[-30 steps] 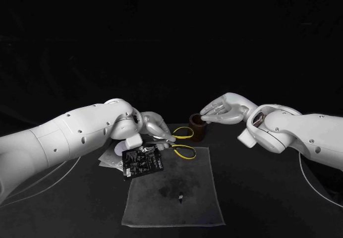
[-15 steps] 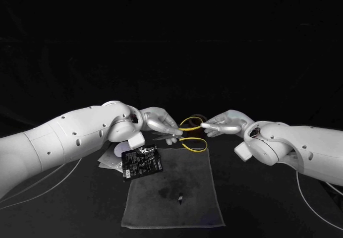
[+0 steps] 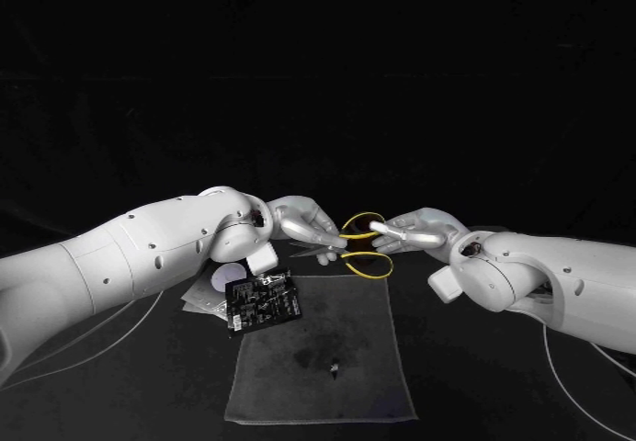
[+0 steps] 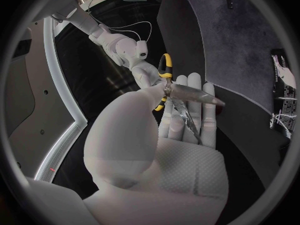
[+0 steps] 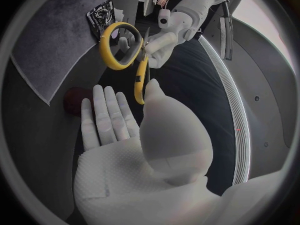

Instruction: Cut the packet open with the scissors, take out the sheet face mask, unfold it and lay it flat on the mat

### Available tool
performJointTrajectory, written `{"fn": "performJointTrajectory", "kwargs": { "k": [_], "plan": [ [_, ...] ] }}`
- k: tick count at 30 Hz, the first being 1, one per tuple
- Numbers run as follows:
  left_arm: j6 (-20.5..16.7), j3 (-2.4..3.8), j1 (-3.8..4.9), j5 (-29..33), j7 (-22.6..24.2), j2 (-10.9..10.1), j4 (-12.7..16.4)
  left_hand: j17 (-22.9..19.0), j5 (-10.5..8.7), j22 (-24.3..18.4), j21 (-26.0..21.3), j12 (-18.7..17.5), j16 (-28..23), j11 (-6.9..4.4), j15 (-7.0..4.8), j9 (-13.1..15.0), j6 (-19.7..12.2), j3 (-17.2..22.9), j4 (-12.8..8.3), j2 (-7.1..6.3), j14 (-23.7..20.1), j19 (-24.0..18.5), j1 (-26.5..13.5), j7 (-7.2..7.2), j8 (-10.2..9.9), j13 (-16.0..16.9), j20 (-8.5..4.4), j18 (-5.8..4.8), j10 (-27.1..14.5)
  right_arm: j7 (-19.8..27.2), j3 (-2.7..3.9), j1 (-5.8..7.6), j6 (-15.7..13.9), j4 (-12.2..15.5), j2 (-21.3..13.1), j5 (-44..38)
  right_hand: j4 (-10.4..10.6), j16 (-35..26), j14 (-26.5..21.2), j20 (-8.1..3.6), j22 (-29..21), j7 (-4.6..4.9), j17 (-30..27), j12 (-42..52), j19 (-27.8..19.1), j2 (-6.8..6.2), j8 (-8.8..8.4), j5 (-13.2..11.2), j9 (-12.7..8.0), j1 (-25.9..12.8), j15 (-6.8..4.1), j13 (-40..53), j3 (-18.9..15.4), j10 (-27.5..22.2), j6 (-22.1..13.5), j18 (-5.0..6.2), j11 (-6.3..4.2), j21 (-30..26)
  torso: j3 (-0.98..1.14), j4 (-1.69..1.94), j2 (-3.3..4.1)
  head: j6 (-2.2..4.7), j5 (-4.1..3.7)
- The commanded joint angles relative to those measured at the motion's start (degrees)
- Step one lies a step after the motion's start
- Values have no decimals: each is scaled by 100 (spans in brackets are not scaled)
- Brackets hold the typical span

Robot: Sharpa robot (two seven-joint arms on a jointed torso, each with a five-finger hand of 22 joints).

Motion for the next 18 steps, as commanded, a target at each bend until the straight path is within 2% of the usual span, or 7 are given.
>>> {"fn": "performJointTrajectory", "kwargs": {
  "k": [1,6,9,10,14,15,18],
  "plan": [
    [32,7,3,-18,169,27,-14,4,39,2,-6,-16,-33,-13,-3,6,-47,662,-642,71,-22,-42,14,0,21,-4,-7,29,-24,518,4,-1,246,23,-14,556,-14,27,-37,3,-2,350,-8,35,-59,112,57,10,-9,92,-12,7,-74,77,14,-14,-5,-27,-2,-3,-1,-13,-4],
    [68,7,3,-56,163,52,-27,4,39,2,-7,-16,-33,-13,-4,7,-48,661,-644,74,-21,-43,16,1,20,-4,-6,30,-23,716,5,1,313,47,-22,699,-69,102,61,4,9,297,5,90,-89,323,166,34,-11,327,-55,9,-170,215,101,21,-56,-35,-7,6,-6,-23,-13],
    [89,7,3,-82,159,63,-27,5,39,3,-7,-16,-33,-13,-4,9,-48,660,-646,75,-20,-45,18,2,20,-3,-6,30,-22,839,6,3,299,45,-17,759,-190,184,190,2,26,227,30,147,-12,529,252,13,-3,578,-108,16,-104,368,211,57,-122,-4,-12,9,-6,-32,-15],
    [93,7,3,-84,157,70,-26,5,39,3,-7,-16,-33,-13,-4,9,-48,660,-646,75,-20,-45,18,2,20,-3,-6,30,-22,886,6,4,302,38,-11,758,-413,260,322,-7,42,121,60,199,87,736,316,2,6,966,-176,25,119,524,315,86,-222,31,-14,9,-7,-32,-17],
    [87,6,3,-86,152,85,-30,5,39,3,-7,-16,-33,-13,-4,9,-48,660,-646,75,-20,-45,18,2,20,-3,-6,30,-22,940,7,6,344,7,13,671,-760,409,591,-51,77,-69,128,245,352,972,436,-15,35,1571,-316,18,639,821,572,118,-410,118,-21,9,-8,-34,-32],
    [82,6,3,-87,151,89,-31,5,39,3,-7,-16,-33,-13,-4,9,-48,660,-646,75,-20,-45,18,2,20,-3,-6,30,-22,942,7,7,355,-2,20,638,-852,465,706,-81,92,-114,162,264,470,976,489,-17,55,1693,-363,18,825,967,674,121,-460,157,-22,9,-8,-34,-33],
    [65,7,3,-87,147,98,-35,5,39,3,-7,-16,-33,-13,-4,9,-48,660,-646,75,-20,-45,18,2,20,-3,-6,30,-22,938,7,8,360,-33,38,508,-1059,564,974,-167,113,-212,253,255,634,797,647,-39,154,1723,-475,11,1575,1395,907,118,-579,217,-24,12,-8,-46,-31]
  ]
}}
